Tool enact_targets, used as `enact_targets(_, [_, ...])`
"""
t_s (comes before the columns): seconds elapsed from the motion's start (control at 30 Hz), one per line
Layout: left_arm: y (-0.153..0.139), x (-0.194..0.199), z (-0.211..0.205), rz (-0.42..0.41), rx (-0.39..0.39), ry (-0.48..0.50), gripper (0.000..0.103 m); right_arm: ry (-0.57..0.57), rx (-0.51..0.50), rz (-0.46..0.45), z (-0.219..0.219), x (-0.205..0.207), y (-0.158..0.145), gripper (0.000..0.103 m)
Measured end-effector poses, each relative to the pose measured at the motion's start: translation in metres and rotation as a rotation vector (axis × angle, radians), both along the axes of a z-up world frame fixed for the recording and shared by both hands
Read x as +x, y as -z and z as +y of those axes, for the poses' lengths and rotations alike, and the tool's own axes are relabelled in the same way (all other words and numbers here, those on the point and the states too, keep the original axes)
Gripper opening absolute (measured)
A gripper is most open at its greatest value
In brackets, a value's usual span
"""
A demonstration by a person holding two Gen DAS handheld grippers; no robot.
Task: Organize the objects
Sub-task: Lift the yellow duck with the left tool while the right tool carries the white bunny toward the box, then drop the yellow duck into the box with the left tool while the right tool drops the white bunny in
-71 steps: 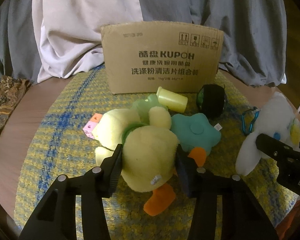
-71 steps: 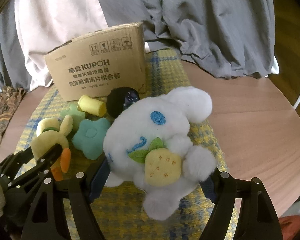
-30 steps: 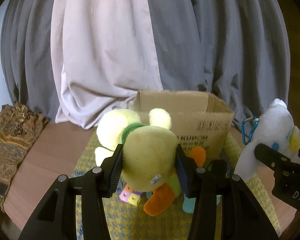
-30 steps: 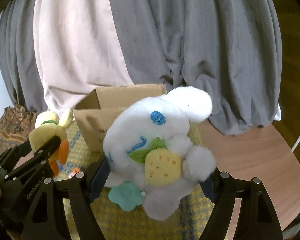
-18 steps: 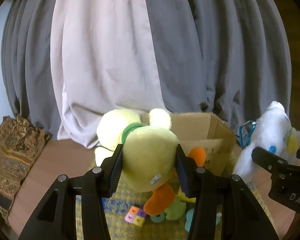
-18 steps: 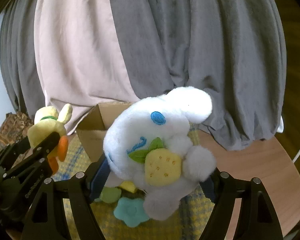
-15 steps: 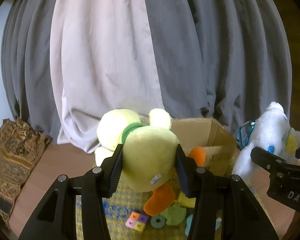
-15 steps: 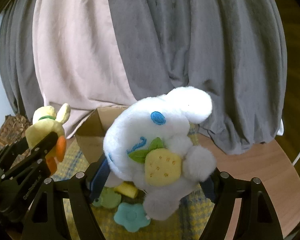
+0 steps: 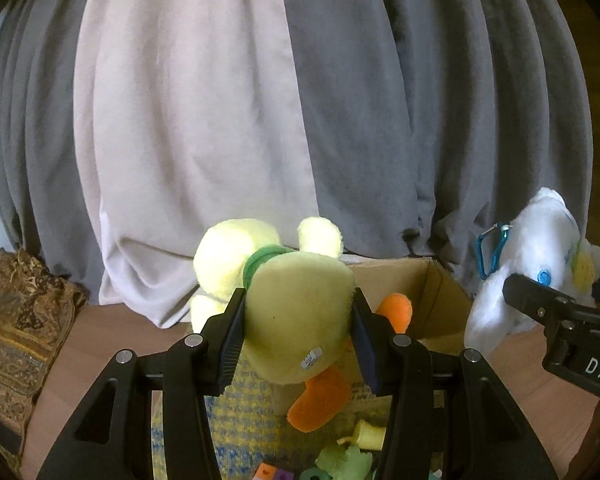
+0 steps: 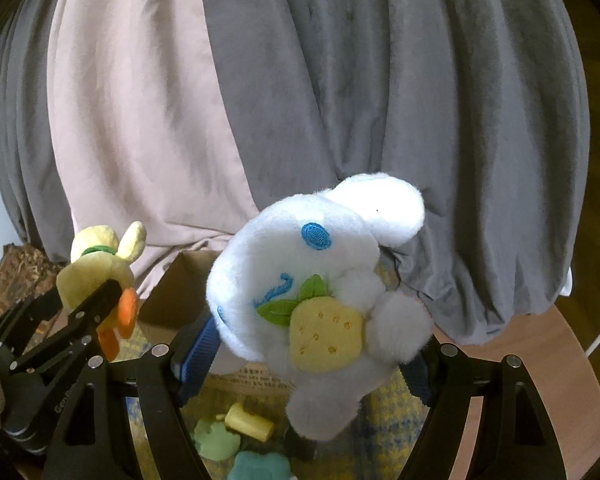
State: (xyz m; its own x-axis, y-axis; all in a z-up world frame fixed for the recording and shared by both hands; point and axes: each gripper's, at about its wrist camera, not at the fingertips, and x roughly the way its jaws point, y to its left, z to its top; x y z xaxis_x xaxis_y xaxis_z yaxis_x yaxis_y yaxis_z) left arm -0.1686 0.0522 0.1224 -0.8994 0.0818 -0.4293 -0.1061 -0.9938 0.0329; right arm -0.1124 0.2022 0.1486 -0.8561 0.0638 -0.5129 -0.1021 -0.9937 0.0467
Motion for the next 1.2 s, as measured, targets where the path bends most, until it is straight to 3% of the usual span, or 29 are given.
enact_targets(0.6, [-0.008, -0.059, 0.005, -0.05, -0.003, 0.035, 0.049, 0.01, -0.039, -0.107, 0.014, -0.076, 0.007, 0.078])
enact_targets(1.0, [0.002, -0.083, 0.004, -0.105, 0.02, 0.048, 0.05, 0.003, -0.03, -0.123, 0.016, -0.092, 0.008, 0.08])
enact_targets(1.13, [0.004, -0.084, 0.006, -0.109, 0.011, 0.046, 0.058, 0.005, -0.032, -0.129, 0.018, -0.096, 0.008, 0.084])
enact_targets(1.2, [0.003, -0.082, 0.006, -0.092, -0.005, 0.02, 0.073, 0.013, -0.035, -0.127, 0.019, -0.096, 0.007, 0.089])
